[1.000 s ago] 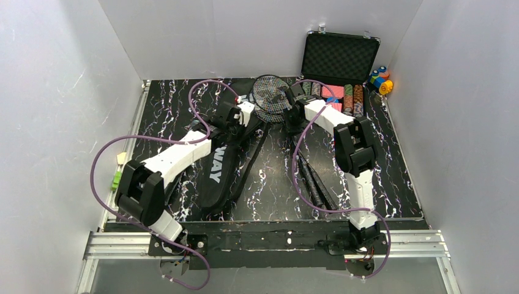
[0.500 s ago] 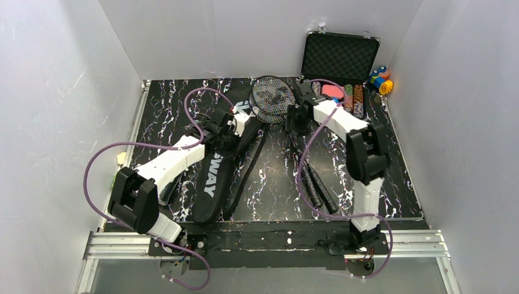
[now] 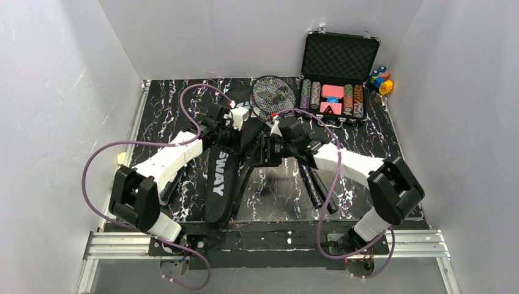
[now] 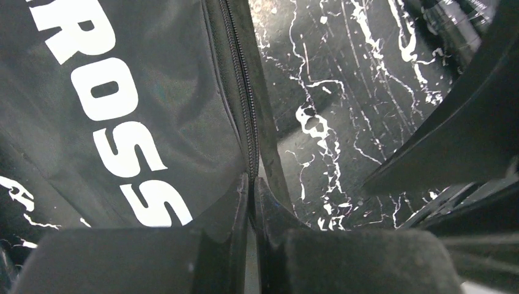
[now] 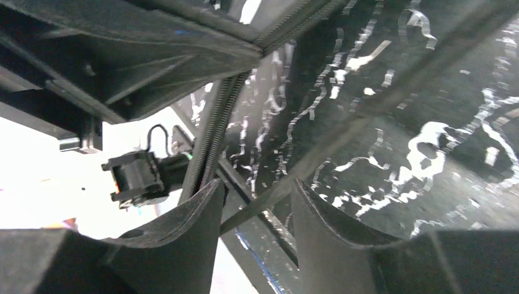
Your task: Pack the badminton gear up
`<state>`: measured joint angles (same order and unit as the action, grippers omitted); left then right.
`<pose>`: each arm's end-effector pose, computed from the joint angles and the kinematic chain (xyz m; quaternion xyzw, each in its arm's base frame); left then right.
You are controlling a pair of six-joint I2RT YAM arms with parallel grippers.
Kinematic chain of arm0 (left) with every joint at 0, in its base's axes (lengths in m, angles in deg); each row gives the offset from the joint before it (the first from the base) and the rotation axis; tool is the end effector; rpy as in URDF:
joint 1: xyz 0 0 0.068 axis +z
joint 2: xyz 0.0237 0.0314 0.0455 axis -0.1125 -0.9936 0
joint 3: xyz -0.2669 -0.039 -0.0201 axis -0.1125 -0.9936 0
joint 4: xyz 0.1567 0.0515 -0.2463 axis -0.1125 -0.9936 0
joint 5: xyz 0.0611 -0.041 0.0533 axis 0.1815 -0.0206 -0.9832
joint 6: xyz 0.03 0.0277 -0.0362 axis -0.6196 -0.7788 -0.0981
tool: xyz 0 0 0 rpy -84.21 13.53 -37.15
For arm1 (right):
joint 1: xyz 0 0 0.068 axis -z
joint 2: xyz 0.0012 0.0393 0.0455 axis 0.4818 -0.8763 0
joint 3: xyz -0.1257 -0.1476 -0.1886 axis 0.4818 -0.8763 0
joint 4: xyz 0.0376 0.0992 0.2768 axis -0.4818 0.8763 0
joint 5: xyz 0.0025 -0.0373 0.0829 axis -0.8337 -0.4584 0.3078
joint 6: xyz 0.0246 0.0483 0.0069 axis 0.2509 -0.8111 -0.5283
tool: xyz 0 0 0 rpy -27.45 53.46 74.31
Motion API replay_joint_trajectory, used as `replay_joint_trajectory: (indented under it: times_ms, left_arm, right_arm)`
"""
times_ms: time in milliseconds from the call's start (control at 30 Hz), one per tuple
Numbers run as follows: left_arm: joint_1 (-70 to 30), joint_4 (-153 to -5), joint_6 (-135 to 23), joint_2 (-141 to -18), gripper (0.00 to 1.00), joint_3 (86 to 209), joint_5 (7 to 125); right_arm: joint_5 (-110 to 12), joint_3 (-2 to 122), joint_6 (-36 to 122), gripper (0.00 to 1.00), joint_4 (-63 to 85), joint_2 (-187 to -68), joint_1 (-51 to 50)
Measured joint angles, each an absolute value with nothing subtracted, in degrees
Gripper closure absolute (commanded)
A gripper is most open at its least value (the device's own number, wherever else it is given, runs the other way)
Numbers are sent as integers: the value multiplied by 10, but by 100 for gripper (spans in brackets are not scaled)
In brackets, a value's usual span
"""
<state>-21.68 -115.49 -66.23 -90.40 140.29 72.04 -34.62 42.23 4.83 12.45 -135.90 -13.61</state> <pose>0.3037 -0.1728 0.2407 0.2568 0.9116 -0.1922 0.2573 0.2711 0.2660 0.2163 -0.0681 0.8692 0.4384 0.2183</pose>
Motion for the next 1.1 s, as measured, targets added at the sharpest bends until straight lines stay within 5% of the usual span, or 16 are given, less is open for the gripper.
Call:
replay_joint_trajectory:
  times_ms: [500,1100]
  left_arm:
    - [-217,-1156,-653,-912,100,1430,735]
    - [-217,-1157,-651,-912,100,1432,735]
  right_arm:
    - [-286,392,-20,62,-43,-1388,-187]
    - [-290,334,-40,59,-80,-1373,-193]
